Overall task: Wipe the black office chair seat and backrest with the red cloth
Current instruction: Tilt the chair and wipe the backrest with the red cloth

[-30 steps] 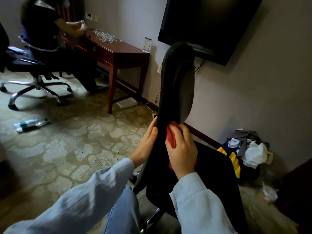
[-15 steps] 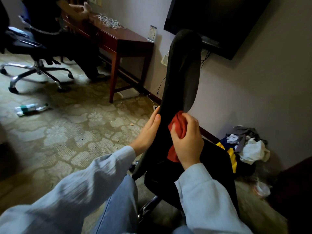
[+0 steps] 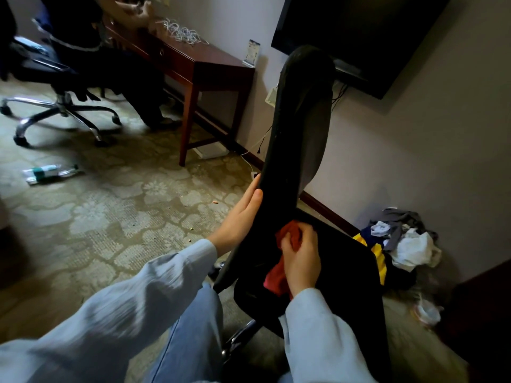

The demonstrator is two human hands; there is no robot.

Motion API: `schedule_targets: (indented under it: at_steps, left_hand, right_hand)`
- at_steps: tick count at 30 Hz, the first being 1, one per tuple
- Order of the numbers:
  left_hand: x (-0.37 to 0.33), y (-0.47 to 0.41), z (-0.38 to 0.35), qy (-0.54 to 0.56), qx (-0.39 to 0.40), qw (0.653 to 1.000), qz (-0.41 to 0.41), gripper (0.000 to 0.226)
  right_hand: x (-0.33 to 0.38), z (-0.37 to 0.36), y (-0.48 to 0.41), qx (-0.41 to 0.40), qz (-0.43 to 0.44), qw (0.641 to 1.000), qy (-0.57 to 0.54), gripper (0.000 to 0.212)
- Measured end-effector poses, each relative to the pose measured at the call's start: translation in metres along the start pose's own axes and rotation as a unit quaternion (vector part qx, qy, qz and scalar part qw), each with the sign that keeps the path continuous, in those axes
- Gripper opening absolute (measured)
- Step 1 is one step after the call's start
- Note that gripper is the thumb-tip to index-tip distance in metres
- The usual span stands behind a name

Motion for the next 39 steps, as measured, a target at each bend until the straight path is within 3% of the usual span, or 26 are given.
schedule_targets:
  at_steps: [3,7,9,11,15,20,21,25,29,33,39]
  left_hand:
    - [-0.001,0.002,0.001,-0.025,-0.008,1.0,-0.008,0.057]
    - [-0.004,0.038,0.015,-0.175,-0.237,0.955,-0.03,0.059]
    - [0.005,0.068,0.001,-0.18,-0.279,0.943,-0.011,0.065]
    - [0.008,0.088,-0.021,-0.181,-0.272,0.945,-0.016,0.073]
    - [0.002,0.084,-0.056,-0.153,-0.206,0.965,-0.052,0.058]
    - [-0.006,0.068,-0.067,-0.094,-0.148,0.983,-0.056,0.064]
    - [-0.006,0.066,-0.064,-0.099,-0.145,0.983,-0.058,0.065]
    - [-0.022,0.055,-0.056,-0.176,-0.183,0.959,-0.125,0.059]
    - [-0.05,0.046,-0.037,-0.231,-0.295,0.909,-0.181,0.042]
    - [-0.077,0.031,-0.028,-0.332,-0.326,0.84,-0.28,0.031]
    - [-0.07,0.01,-0.054,-0.479,-0.272,0.787,-0.279,0.037]
  right_hand:
    - [-0.048,-0.009,0.009,0.066,-0.097,0.993,0.011,0.021]
    - [-0.053,0.007,0.014,0.052,-0.161,0.971,-0.167,0.018]
    - [-0.038,0.012,0.017,0.073,-0.158,0.959,-0.225,0.016]
    - [-0.025,0.012,0.022,0.098,-0.155,0.952,-0.245,0.016]
    - [-0.007,0.006,0.039,0.105,-0.152,0.941,-0.283,0.023]
    - [0.0,0.001,0.038,0.188,-0.24,0.864,-0.4,0.033]
    - [0.004,0.004,0.034,0.204,-0.239,0.863,-0.397,0.032]
    - [0.03,0.014,0.018,0.245,-0.134,0.912,-0.3,0.03]
    - [0.053,0.033,-0.004,0.149,0.004,0.974,-0.173,0.028]
    - [0.039,0.051,-0.028,0.13,-0.043,0.971,-0.195,0.026]
    - [0.027,0.046,-0.051,0.166,-0.086,0.963,-0.193,0.032]
Point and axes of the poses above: each hand's wrist, its own y-axis away from the middle knuckle, its own z-axis out of the back of the hand, x = y × z, the point moved 7 cm from there along -y, towards the middle knuckle, and after that the axes turned 12 degrees about -z, right-handed, at the moved point
